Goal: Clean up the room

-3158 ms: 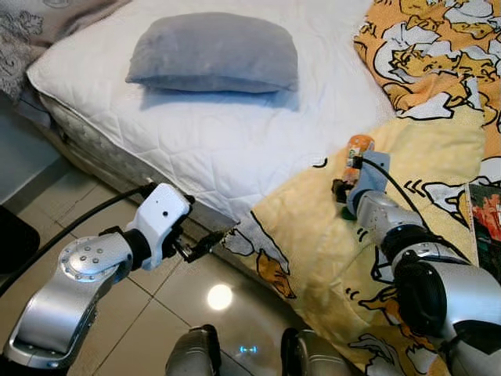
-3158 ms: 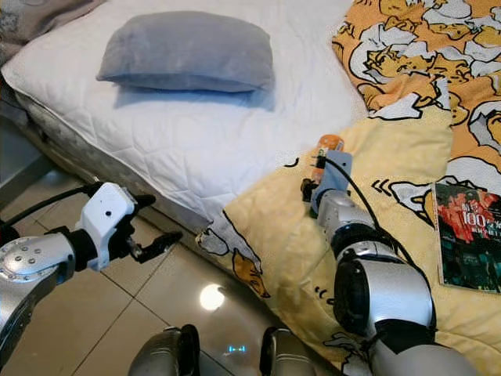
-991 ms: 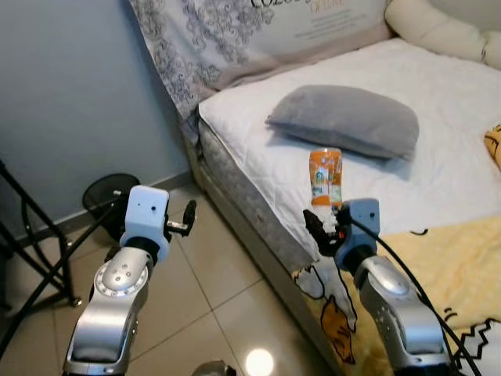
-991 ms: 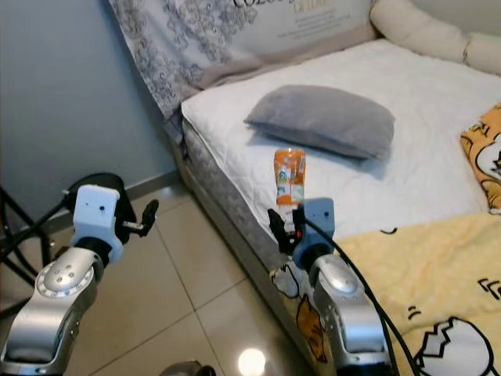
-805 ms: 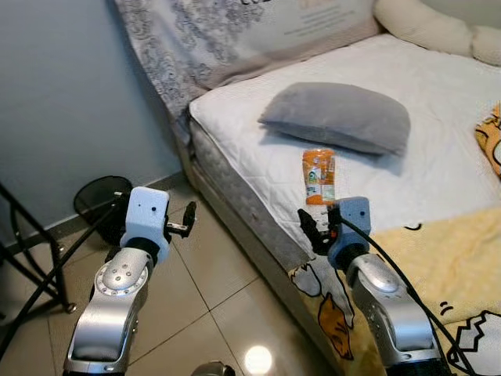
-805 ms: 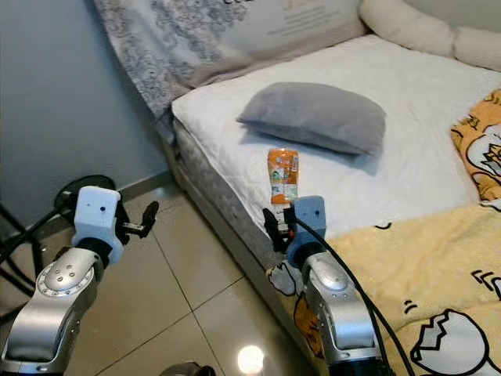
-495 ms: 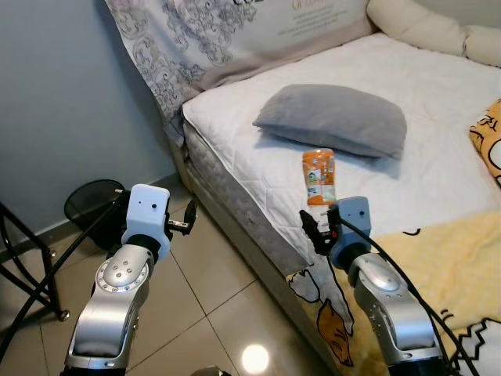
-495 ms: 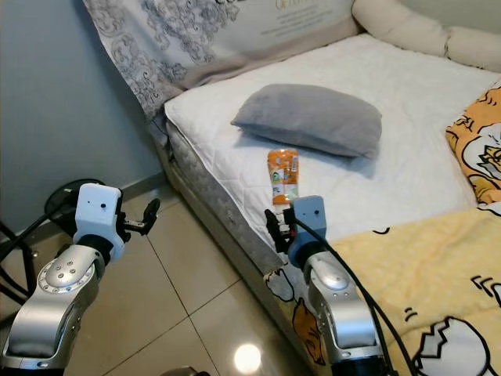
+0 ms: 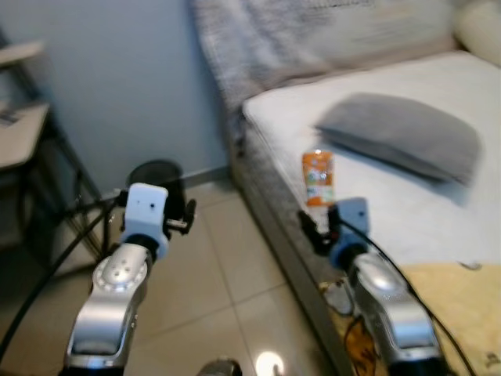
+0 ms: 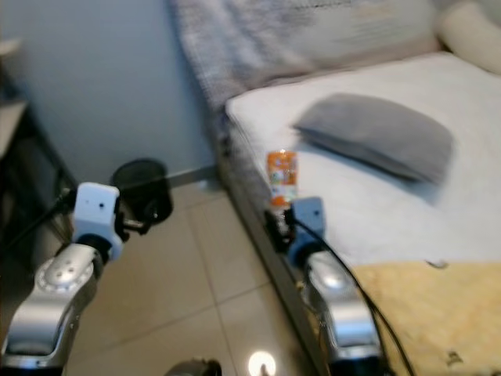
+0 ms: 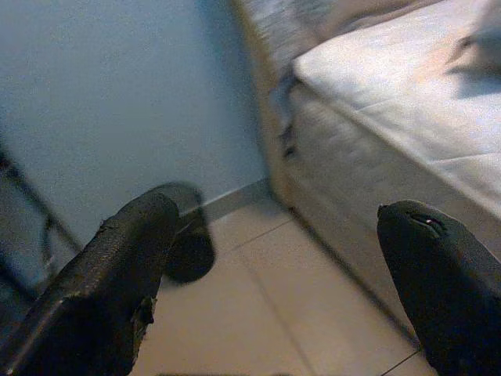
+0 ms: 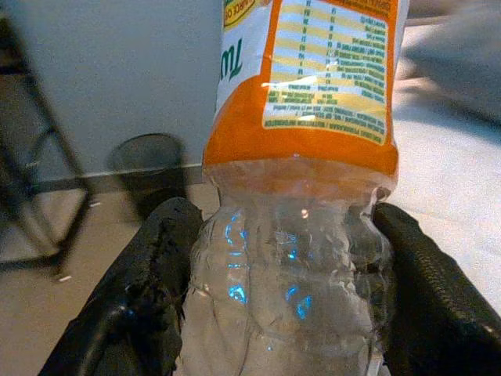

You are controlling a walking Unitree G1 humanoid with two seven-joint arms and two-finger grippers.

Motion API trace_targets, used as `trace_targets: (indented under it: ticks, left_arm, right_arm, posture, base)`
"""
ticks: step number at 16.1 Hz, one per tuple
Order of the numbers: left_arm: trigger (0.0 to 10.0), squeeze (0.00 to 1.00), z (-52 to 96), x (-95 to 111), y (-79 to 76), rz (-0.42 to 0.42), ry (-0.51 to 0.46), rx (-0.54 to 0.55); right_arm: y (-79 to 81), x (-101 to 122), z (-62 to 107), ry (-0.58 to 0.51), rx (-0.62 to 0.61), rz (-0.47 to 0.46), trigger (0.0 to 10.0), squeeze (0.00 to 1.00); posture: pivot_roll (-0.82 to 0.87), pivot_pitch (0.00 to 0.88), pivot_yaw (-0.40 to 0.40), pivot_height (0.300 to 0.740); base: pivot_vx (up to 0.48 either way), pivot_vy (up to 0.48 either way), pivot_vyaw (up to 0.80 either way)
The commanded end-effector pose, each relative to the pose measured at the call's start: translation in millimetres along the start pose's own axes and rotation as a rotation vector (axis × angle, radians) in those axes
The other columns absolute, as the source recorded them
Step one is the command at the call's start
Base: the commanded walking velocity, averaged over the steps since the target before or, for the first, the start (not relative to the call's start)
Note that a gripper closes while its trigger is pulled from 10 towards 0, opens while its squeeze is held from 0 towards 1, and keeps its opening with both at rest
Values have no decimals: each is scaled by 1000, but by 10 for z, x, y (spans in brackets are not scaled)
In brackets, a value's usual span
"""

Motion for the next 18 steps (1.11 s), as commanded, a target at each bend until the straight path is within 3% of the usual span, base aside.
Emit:
trace_targets:
  ticks: [1, 4, 11, 18]
  left_arm:
    - [10000, 0, -6, 30, -20, 0, -10, -3]
    - [10000, 0, -6, 37, -35, -1, -13, -8]
    - [10000, 0, -3, 39, -47, -7, -12, -14]
    - [10000, 0, 6, 19, -12, 5, 5, 1]
  right_arm:
    - [-34, 40, -16, -6, -8, 2, 10000, 0]
    - [-63, 51, -17, -12, -32, -18, 10000, 0]
    - [-151, 21, -28, -4, -90, -57, 10000, 0]
    - [-131, -38, -32, 14, -108, -67, 10000, 0]
  posture:
    - [-49, 0, 69, 740]
    - [-44, 0, 65, 740]
    - [-46, 0, 69, 740]
    - [-30, 0, 58, 740]
  base:
    - [0, 0, 494]
    - [190, 0, 519]
    - [331, 0, 0]
    - [370, 0, 0]
Point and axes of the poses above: a point about 5 cm out from each wrist's last joint towards the gripper, its own z axis pointing back from the gripper into the wrist, its own x axis along the axis of the wrist's last joint, y = z × x, the point moved 6 cm from there along -z, pointing out of the wrist towards the gripper, and after that the axes turned 8 degrees about z, right-handed, at the moved point
